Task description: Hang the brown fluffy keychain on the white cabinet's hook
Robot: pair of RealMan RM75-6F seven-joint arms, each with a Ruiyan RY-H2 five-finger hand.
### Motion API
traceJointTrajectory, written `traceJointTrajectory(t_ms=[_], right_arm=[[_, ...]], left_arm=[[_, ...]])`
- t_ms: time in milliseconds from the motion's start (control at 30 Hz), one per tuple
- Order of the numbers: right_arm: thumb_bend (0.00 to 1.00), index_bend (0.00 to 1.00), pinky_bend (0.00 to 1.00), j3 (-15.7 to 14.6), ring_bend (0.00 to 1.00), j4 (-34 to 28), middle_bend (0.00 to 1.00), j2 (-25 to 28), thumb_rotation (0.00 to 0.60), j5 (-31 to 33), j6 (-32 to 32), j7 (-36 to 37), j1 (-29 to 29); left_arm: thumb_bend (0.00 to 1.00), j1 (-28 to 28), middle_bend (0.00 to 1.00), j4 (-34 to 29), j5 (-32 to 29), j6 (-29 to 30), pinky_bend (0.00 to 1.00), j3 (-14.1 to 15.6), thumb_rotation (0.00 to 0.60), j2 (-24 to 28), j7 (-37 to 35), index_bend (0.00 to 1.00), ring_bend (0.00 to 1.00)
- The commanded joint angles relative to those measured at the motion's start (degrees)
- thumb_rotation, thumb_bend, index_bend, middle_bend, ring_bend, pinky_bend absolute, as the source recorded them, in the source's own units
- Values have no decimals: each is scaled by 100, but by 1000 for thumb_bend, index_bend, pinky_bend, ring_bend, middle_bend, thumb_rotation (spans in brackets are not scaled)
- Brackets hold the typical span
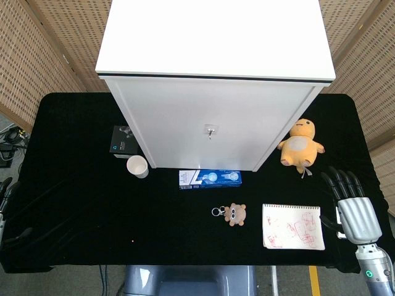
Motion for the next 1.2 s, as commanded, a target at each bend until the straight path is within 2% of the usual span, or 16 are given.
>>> traceJointTrajectory(t_ms=[33, 233, 300, 333, 367, 467, 567, 667, 800, 1000, 1067, 1200], right_arm=[[0, 0, 0, 38, 0, 12, 0, -9, 600, -1, -44, -42, -22], [0, 0, 0, 56, 0, 47, 13, -68, 600, -136, -274, -124, 34], [0, 1, 70, 57, 67, 155, 109, -156, 600, -329, -506, -144, 211], [0, 9, 190, 61, 167, 192, 217, -177, 600, -377, -554, -128, 251], [0, 26, 367, 51, 306, 255, 340, -220, 600, -516, -665, -82, 357], [0, 119, 788, 13, 638, 300, 631, -348, 600, -970, -1437, 254, 968], [7, 215, 980, 64, 805, 147, 792, -396, 600, -1011, -1963, 655, 1348], [65, 336, 1000, 124, 876, 67, 865, -496, 600, -1000, -2424, 866, 1667], [176, 419, 1000, 235, 897, -36, 886, -678, 600, -739, -3307, 759, 2127], [336, 472, 1000, 517, 899, -153, 892, -1102, 600, 121, -4494, 154, 2649], [378, 476, 1000, 595, 899, -122, 893, -1255, 600, 347, -4696, 8, 2753], [439, 475, 1000, 849, 899, 247, 892, -1907, 600, 1130, -5199, -599, 3105]], left_arm=[[0, 0, 0, 7, -7, -11, 0, -6, 600, 2, -8, 0, 0], [0, -22, 0, 10, -55, -83, 0, -29, 600, 3, -8, 0, 0], [0, -39, 0, 16, -98, -137, 0, -38, 600, -8, 11, 0, 0], [0, -42, 0, 17, -107, -147, 0, -42, 600, -11, 19, 0, 0], [0, -50, 0, 22, -125, -167, 0, -49, 600, -16, 40, 0, 0], [0, -108, 0, 7, -222, -275, 0, -98, 600, -37, 100, 0, 0], [0, -154, 0, -2, -306, -371, 0, -130, 600, -41, 95, 0, 0], [0, -197, 0, 18, -396, -474, 0, -156, 600, -47, 88, 0, 0], [0, -262, 0, 50, -554, -628, 0, -198, 600, -67, 109, 0, 0], [0, -314, 0, 75, -691, -730, 0, -249, 600, -77, 96, 0, 0], [0, -322, 0, 81, -716, -749, 0, -256, 600, -77, 90, 0, 0], [0, -376, 0, 124, -835, -870, 0, -290, 600, -71, 51, 0, 0]])
